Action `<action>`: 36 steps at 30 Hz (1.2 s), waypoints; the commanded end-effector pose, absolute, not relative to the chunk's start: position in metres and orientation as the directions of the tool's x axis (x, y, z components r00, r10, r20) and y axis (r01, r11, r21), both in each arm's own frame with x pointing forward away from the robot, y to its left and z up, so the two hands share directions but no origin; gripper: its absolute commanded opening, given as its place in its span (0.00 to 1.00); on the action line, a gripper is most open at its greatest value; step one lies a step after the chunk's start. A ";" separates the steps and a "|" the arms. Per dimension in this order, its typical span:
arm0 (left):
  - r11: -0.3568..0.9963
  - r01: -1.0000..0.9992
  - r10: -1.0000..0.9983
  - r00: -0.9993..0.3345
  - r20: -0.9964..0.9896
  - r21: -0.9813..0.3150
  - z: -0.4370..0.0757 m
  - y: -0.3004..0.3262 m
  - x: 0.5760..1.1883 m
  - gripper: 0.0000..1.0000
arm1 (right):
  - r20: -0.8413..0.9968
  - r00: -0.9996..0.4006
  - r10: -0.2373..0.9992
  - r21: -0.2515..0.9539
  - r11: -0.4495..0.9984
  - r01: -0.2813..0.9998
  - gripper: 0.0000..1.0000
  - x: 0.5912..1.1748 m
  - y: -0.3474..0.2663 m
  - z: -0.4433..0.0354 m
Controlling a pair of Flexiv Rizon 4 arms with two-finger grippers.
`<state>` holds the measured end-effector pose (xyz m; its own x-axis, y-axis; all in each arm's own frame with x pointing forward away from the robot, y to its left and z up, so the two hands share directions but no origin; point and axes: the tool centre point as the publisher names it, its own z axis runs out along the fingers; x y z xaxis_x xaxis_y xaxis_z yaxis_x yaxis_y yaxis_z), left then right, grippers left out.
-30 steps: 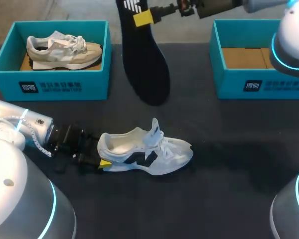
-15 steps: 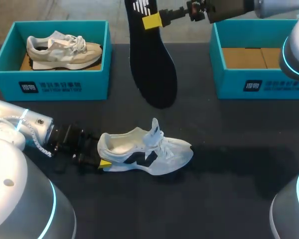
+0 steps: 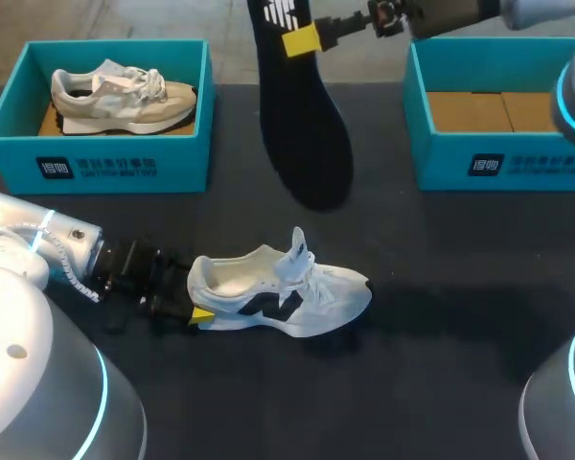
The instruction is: Take the shoe out of the shoebox, open the shoe tongue, remove and reinsert the insole, then place the shoe into the shoebox
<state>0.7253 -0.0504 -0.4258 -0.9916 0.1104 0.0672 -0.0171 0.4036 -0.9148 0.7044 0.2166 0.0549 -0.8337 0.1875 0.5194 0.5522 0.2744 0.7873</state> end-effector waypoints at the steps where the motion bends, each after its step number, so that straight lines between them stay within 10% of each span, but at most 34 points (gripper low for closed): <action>1: 0.405 -0.017 0.109 -0.992 0.067 -0.914 -0.432 -0.052 0.727 0.00 | 0.526 -0.821 0.223 0.778 0.263 0.570 0.00 0.688 0.188 0.070; 36: 0.405 -0.017 0.109 -0.992 0.067 -0.914 -0.432 -0.052 0.727 0.00 | 0.584 -0.755 0.299 0.761 0.121 0.637 0.00 0.612 0.147 0.073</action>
